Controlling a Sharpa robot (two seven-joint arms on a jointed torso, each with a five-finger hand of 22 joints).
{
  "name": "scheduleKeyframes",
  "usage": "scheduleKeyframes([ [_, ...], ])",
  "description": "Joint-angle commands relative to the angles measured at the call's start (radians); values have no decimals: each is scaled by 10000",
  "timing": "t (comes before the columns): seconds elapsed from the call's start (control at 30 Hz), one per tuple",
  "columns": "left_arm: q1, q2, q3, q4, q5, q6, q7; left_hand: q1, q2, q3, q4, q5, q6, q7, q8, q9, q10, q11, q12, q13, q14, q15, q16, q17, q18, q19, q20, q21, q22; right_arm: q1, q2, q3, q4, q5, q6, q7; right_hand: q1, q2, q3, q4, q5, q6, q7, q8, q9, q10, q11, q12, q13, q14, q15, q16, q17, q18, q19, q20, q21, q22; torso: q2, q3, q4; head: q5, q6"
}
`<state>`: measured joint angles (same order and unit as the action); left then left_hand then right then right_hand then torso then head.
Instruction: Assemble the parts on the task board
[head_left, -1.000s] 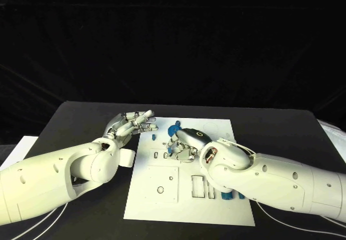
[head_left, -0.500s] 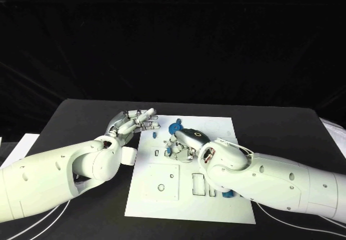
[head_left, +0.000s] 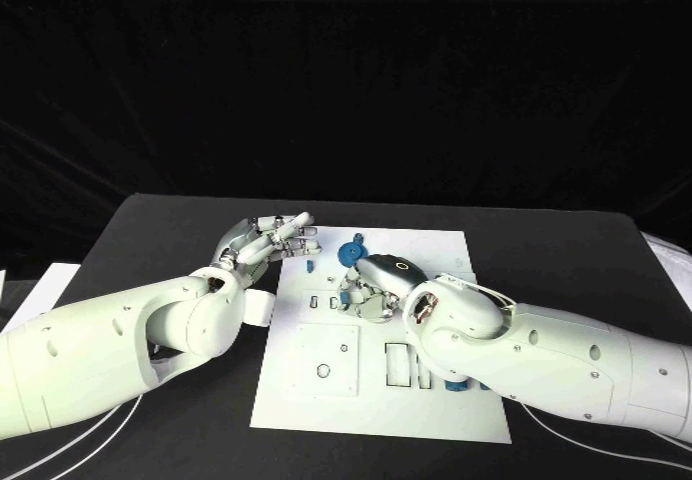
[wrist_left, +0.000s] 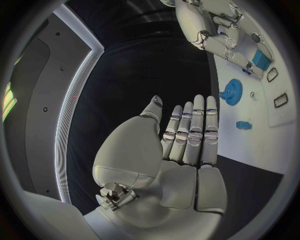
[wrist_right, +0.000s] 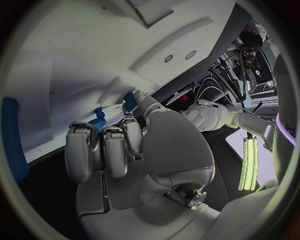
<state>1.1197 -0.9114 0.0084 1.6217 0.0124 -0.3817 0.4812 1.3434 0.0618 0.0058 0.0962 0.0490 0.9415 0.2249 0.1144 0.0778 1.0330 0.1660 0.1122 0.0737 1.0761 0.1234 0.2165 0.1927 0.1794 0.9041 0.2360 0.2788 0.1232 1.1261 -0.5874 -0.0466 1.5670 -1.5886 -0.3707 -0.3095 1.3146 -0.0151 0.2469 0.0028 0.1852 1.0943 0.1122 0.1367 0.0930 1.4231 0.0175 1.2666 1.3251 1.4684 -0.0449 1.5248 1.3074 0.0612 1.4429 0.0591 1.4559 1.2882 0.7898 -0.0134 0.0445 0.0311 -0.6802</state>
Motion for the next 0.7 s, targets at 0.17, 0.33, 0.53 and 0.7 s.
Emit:
scheduleKeyframes([
  [0.17, 1, 12, 5, 43, 10, 187, 87, 67, 42, 17, -56, -3, 42, 5, -66, -10, 37, 60, -60, -10, -21, 28, -47, 17, 33, 47, 18, -46, -15, -51, -68, -37, -25, -133, 670, -279, -154, -63, 3, -1, -67, 149, -96, -23, 13, 59, 8, -30, 184, 860, -64, -5, 1904, -33, 8, -37, -57, -5, 17, -3, 2, 26, -34],
  [0.33, 1, 23, 5, 45, 10, 195, 78, 67, 44, 14, -63, -3, 44, 9, -73, -12, 38, 62, -67, -11, -26, 29, -54, 21, 32, 47, 18, -51, -19, -50, -64, -37, 17, -150, 739, -337, -242, -161, -40, 15, -90, 126, -84, -61, 5, 36, 18, -87, 148, 856, -59, -18, 1887, -34, 14, -34, -60, -4, 3, -6, 8, 22, -45],
  [0.53, 1, 19, 5, 45, 10, 193, 68, 67, 44, 14, -63, -3, 44, 9, -73, -12, 38, 62, -67, -11, -26, 29, -54, 21, 32, 47, 18, -51, -19, -50, -61, -38, 17, -179, 759, -398, -373, -343, -127, 42, -100, 11, -30, -162, -25, -49, 59, -259, 35, 840, -31, -68, 1817, -30, 4, -18, -82, -36, 0, -12, -3, 23, -95],
  [0.7, 1, 27, 5, 42, 10, 200, 53, 67, 44, 14, -63, -3, 44, 9, -73, -12, 38, 62, -67, -11, -26, 29, -54, 21, 32, 47, 18, -51, -19, -50, -50, -40, 16, -194, 715, -426, -465, -452, -188, 75, -107, -72, 10, -234, -46, -114, 94, -389, -51, 828, -2, -105, 1766, -27, -3, 4, -98, -57, 1, -7, -3, 15, -102],
])
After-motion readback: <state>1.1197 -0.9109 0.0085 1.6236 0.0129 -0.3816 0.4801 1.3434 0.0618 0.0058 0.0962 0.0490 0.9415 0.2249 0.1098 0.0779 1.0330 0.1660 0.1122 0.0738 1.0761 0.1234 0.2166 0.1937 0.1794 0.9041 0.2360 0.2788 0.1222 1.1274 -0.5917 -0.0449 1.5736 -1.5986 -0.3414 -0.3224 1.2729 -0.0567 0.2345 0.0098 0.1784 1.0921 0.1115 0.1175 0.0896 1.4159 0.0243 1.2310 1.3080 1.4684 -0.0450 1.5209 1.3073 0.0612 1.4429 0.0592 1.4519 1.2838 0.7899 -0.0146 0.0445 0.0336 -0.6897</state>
